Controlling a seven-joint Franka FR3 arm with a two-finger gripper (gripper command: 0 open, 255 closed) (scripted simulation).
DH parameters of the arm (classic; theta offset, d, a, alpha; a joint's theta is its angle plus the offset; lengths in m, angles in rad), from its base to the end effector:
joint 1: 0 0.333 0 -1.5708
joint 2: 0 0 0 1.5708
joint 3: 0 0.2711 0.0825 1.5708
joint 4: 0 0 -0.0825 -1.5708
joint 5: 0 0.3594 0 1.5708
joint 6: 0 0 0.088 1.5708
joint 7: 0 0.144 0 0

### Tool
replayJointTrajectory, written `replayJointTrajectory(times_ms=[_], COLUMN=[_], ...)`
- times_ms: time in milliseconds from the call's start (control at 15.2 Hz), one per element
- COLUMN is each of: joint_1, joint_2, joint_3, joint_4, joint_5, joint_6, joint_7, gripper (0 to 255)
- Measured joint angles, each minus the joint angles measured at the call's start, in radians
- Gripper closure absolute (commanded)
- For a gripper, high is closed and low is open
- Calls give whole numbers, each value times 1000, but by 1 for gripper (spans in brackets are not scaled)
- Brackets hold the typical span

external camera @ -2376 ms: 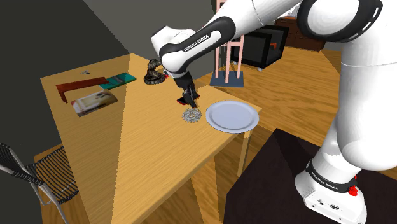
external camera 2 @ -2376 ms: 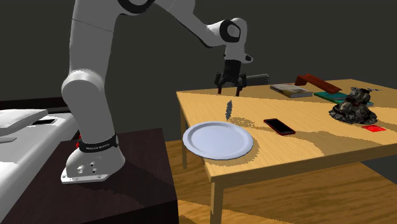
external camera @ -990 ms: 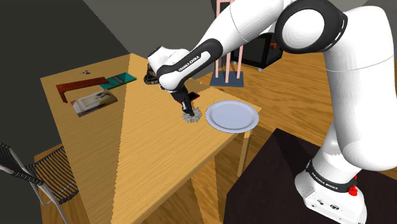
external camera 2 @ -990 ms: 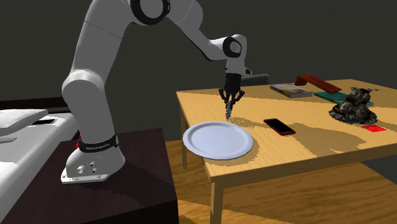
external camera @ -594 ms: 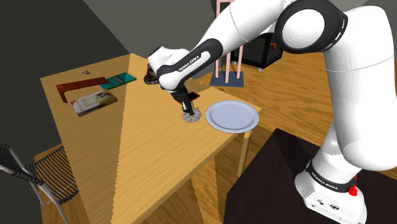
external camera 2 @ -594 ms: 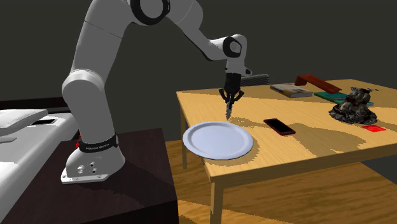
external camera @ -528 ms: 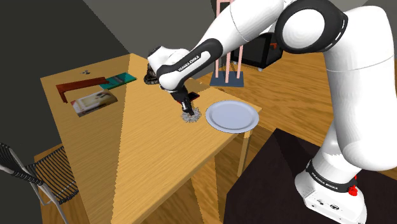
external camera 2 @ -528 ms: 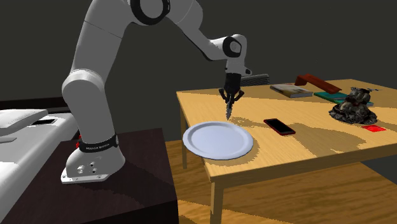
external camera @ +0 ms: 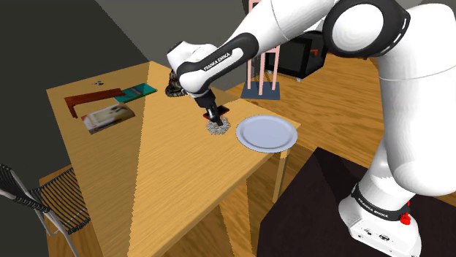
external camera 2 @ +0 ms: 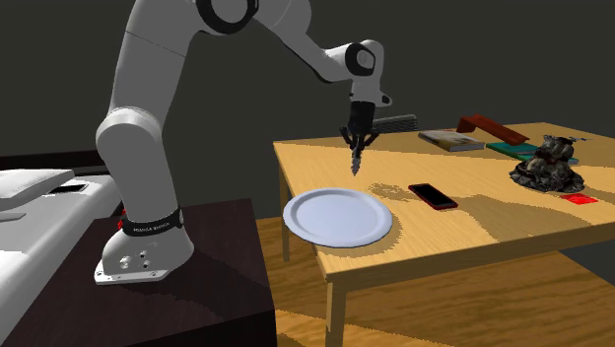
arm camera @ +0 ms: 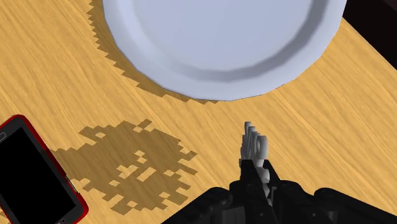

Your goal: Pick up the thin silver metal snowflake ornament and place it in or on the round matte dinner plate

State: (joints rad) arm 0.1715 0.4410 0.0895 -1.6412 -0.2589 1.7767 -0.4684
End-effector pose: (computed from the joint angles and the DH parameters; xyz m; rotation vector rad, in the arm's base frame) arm 0.5756 0.1181 0.2785 2.6899 1.1670 -0.4751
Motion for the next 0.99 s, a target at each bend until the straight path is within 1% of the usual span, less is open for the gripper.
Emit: replayJointTrajectory(times_ms=[594, 726, 858, 990], joint_1=[2, -11, -30, -50], joint_2=[-39, -78, -150, -195], joint_3=[3, -2, -9, -21], joint_4=[60, 17, -84, -146], joint_5=[8, 8, 7, 4], joint_6=[-97, -89, -54, -31], joint_7=[-21, -37, -53, -77], gripper=[255, 255, 255, 255])
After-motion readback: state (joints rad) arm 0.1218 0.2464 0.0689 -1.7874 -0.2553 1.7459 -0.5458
